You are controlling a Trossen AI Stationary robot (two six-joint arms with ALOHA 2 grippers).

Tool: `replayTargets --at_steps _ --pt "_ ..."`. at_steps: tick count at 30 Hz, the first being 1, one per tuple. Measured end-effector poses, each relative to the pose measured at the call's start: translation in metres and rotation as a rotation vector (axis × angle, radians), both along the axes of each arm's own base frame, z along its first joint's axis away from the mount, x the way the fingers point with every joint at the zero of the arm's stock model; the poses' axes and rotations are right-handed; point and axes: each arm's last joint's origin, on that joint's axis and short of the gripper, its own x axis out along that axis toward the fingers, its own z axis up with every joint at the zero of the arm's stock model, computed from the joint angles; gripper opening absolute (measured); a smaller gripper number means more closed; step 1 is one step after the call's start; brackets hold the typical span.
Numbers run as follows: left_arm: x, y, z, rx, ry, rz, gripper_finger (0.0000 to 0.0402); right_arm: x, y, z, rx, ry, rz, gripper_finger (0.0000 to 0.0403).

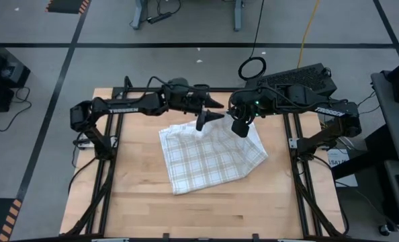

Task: Roll towel
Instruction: Roll the towel

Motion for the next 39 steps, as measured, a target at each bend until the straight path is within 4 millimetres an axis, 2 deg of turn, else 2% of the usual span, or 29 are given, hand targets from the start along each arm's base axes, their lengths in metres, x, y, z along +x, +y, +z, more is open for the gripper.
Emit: replayTargets --at_steps 10,17,20,25,27,30,34,39 --pt "0.005 0.001 -0.005 0.004 -0.003 -0.026 0.0115 0.000 0.000 0.000 0.000 0.000 0.000 0.0002" --pt "0.007 0.000 -0.009 -0.016 0.003 -0.071 0.0019 0.000 0.000 0.000 0.000 0.000 -0.001 0.0002" --pt "0.011 0.001 -0.013 -0.013 -0.006 -0.072 0.0019 0.000 0.000 0.000 0.000 0.005 -0.001 0.0002" --pt "0.012 0.002 -0.013 -0.004 -0.012 -0.043 0.0053 0.000 0.000 0.000 -0.003 -0.001 -0.003 0.0002" --pt "0.011 0.003 -0.013 -0.003 -0.013 -0.039 0.0047 0.000 0.000 0.000 -0.003 -0.001 -0.003 0.0002" --pt "0.011 0.005 -0.013 -0.004 -0.015 -0.038 0.0014 0.000 0.000 0.000 -0.003 -0.001 -0.003 0.0002" --pt "0.011 0.005 -0.013 -0.001 -0.017 -0.046 0.0007 0.000 0.000 0.000 0.021 -0.008 -0.022 0.0002" --pt "0.011 0.001 -0.013 -0.008 -0.016 -0.106 0.0004 -0.013 0.002 0.005 0.227 -0.054 -0.161 0.0039"
